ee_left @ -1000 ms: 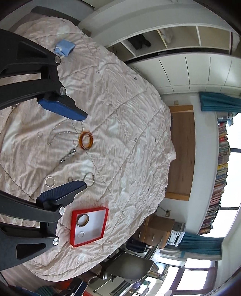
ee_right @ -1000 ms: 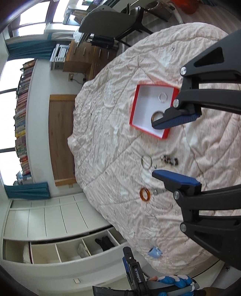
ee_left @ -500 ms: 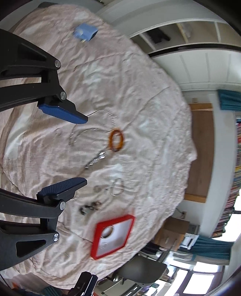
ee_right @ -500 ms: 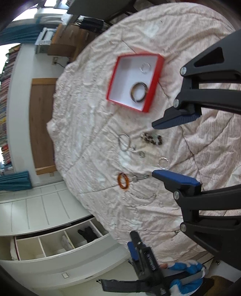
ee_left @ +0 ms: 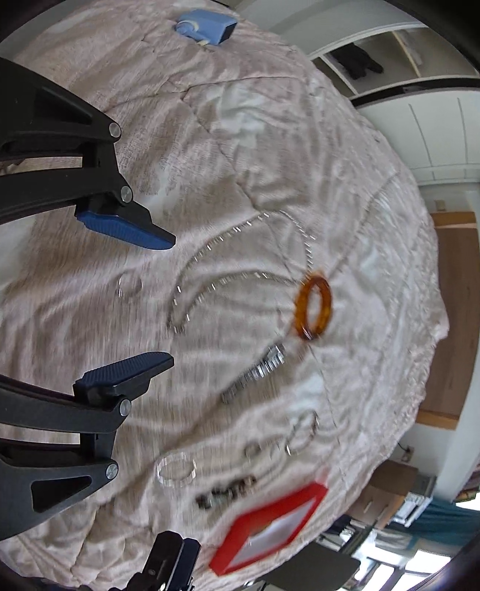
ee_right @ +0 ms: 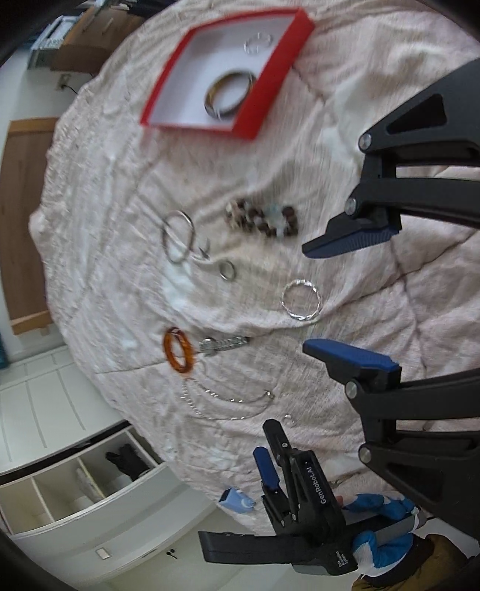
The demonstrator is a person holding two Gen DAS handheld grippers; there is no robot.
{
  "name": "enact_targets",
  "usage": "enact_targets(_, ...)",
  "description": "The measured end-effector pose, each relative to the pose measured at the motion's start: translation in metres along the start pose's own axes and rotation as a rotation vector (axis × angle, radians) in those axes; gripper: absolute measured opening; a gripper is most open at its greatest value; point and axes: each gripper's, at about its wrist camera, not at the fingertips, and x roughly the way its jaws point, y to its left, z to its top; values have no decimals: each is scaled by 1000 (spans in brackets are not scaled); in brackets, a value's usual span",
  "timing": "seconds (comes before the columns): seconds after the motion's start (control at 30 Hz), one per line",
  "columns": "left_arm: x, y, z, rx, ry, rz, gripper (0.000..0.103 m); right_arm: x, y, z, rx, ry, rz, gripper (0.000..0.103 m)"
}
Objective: Organize jewelry
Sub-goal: 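Move both tools back over the remaining jewelry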
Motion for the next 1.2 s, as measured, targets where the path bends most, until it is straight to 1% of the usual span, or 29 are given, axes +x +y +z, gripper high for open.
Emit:
enact_targets(0.07, 11, 6, -3, -9, 18, 6, 57, 21, -1, 0, 6, 31, 10, 44)
enact_targets(0.17, 20, 14, -8, -28, 34, 6, 57, 40, -2, -2, 9, 61, 16, 44)
enact_targets(0.27, 24, 22, -10, -57, 41, -9, 57, 53, -2, -3, 2, 76, 13, 44)
enact_targets(0.37, 24, 25, -12, -69, 42, -21, 57, 59, -2, -3, 2, 73, 9, 44)
enact_targets(0.57, 24, 26, -17, -61, 46, -40, 55, 66, -2, -2, 3, 72, 4, 44)
enact_targets(0.83, 28, 23, -26, -40, 65, -60, 49, 73, 0, -3, 6, 78, 1, 44)
enact_targets(0.93, 23, 25, -24, -50, 55, -69, 43, 74, 0, -4, 7, 78, 1, 44)
enact_targets(1.03, 11, 28, -20, -66, 18, -79, 43, 74, 0, -3, 9, 77, 4, 44)
enact_targets(1.1, 1, 25, -14, -63, -12, -109, 43, 75, 0, -4, 11, 76, 7, 44)
enact_targets(1.2, 1, 18, -8, -49, -14, -146, 44, 76, -2, -5, 15, 76, 10, 44)
